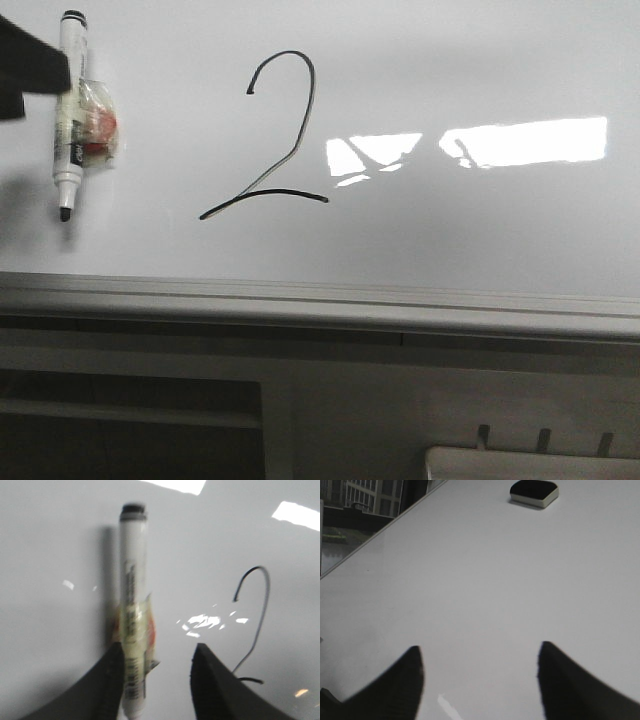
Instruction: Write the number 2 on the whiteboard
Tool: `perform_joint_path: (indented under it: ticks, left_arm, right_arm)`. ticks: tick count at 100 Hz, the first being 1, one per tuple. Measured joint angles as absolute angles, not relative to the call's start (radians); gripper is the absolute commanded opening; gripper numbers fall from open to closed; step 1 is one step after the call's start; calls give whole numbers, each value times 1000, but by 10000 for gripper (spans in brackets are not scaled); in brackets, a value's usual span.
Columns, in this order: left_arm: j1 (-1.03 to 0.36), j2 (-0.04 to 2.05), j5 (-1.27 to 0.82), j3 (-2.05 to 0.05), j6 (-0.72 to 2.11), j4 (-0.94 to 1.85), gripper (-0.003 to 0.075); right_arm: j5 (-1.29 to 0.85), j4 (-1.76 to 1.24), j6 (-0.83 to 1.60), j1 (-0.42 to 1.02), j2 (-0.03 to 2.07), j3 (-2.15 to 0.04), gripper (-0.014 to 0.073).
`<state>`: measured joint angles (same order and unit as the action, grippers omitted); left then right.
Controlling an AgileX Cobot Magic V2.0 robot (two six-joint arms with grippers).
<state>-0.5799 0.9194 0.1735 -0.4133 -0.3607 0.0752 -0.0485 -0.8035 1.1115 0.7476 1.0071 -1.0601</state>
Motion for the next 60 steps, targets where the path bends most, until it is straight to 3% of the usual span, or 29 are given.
perform_joint_path:
  ticks: [3,30,60]
  left_arm:
    - [-580,882,173,-413,-361,45,-18]
    - [-580,476,121,-413,-361,-174,-20]
    - [-580,120,-220,-413,-361,-387,-20]
  right_arm:
    - [-48,-803,1111,748,979,-1048,-76]
    - [-48,-830,1110,748,689,-829,-67]
    - [-45,-834,1110,748,218,-438,-67]
